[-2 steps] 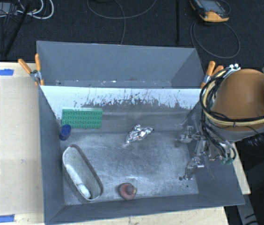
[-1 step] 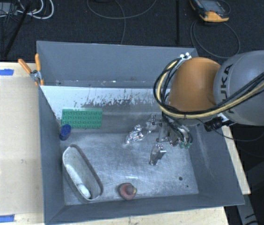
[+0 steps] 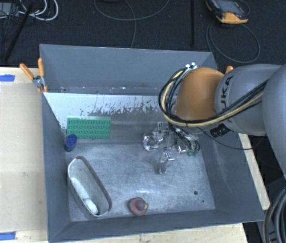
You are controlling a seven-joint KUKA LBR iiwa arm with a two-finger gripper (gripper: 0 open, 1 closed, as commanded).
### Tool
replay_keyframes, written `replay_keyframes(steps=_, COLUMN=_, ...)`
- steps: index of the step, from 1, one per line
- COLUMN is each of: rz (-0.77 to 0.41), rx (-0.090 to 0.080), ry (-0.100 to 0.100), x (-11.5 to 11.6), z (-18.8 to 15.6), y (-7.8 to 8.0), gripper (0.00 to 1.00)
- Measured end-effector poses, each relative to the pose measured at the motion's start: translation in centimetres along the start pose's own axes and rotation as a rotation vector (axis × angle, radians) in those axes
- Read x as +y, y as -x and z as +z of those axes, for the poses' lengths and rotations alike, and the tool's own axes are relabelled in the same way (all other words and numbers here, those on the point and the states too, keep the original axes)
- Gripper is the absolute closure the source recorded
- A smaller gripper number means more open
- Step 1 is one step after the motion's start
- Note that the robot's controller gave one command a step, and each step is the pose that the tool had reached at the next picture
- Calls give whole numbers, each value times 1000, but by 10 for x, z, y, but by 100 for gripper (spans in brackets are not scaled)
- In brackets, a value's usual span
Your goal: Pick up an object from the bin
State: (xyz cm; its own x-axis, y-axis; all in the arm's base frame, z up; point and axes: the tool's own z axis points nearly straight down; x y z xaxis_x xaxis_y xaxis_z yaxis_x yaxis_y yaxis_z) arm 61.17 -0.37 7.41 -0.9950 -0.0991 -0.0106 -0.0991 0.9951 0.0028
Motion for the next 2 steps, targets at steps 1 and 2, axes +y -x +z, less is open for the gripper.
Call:
replay_keyframes(steps=1, rz=-1, rx=-14, ry=-3, x=0, z=-5, y=3, gripper=100)
replay_keyframes(steps=2, rz=9, rx=1, ry=-4, x=-15, z=-136, y=1, gripper=100)
